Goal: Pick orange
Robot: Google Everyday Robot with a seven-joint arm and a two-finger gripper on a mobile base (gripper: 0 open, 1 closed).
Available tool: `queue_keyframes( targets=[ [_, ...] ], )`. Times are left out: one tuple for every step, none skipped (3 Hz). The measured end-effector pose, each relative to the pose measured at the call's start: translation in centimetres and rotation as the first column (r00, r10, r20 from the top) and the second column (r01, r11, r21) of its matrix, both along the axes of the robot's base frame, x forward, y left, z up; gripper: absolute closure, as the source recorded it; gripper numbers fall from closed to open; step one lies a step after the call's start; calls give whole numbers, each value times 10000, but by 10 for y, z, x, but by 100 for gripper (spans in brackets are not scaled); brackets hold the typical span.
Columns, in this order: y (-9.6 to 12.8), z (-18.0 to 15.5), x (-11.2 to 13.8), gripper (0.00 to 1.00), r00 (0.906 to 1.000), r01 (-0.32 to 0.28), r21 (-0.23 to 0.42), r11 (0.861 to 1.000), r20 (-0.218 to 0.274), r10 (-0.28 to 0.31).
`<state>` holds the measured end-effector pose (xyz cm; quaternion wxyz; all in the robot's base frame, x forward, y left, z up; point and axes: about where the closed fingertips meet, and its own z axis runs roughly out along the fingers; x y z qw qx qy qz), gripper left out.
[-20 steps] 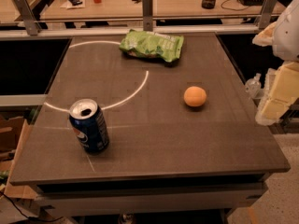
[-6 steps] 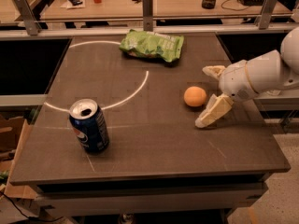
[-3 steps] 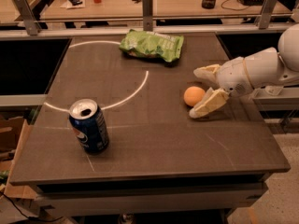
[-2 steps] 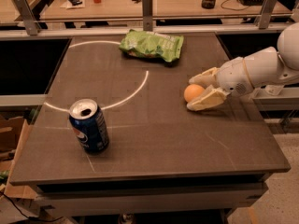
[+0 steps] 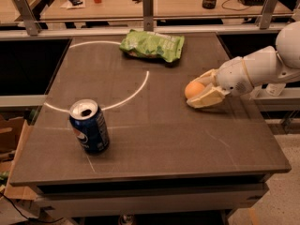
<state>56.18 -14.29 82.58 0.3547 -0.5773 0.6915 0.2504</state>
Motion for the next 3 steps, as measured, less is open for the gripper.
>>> queue_keyframes(
  targets=[
    [8, 22, 10, 100, 9978, -182, 594, 9981, 649, 143],
    [16, 55, 18, 100, 9888, -483, 1407, 9889, 1470, 274],
    [18, 60, 19, 100, 9870, -538, 1503, 9872, 1578, 297]
  ],
)
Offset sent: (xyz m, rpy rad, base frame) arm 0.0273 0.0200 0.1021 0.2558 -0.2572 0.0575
